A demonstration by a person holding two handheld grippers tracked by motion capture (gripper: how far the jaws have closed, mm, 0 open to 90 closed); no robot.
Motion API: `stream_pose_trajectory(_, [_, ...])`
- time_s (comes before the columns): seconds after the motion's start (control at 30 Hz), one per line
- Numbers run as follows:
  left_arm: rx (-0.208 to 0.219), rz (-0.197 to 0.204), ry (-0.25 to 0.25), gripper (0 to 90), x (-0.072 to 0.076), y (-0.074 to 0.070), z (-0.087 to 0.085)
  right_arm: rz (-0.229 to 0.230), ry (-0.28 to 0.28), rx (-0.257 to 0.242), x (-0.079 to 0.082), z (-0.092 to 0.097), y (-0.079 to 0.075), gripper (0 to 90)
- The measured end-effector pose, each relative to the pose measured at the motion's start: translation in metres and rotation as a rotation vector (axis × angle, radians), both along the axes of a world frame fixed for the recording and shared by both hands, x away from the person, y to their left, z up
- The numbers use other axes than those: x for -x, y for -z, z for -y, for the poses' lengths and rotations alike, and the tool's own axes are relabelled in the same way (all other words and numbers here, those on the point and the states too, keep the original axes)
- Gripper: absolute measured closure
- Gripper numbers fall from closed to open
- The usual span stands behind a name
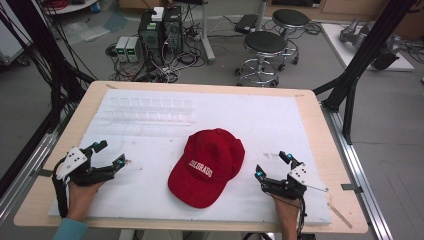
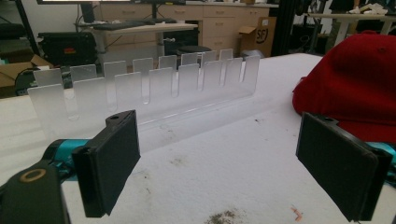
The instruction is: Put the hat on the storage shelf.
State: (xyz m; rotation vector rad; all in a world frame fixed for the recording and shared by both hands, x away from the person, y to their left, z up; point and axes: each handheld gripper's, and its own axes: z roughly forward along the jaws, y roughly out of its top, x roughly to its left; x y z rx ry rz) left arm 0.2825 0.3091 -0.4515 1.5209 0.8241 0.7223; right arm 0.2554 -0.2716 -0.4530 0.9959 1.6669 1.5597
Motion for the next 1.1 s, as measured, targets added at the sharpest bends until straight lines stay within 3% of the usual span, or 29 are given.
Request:
stream_pose_trajectory(0.6, [-0.007, 0.001, 0.004, 13.8, -0.0001, -0.0001, 0.0005, 0.004, -0.005, 0.002, -0.0006, 0.0002, -0.0001, 3.5])
stream_pose_trajectory(1.1, [-0.009, -0.012, -0.002, 13.8, -0.0013, -0.0004, 0.0012, -0.067, -0.012, 0.043, -0.0073, -0.0039, -0.0042, 3.5])
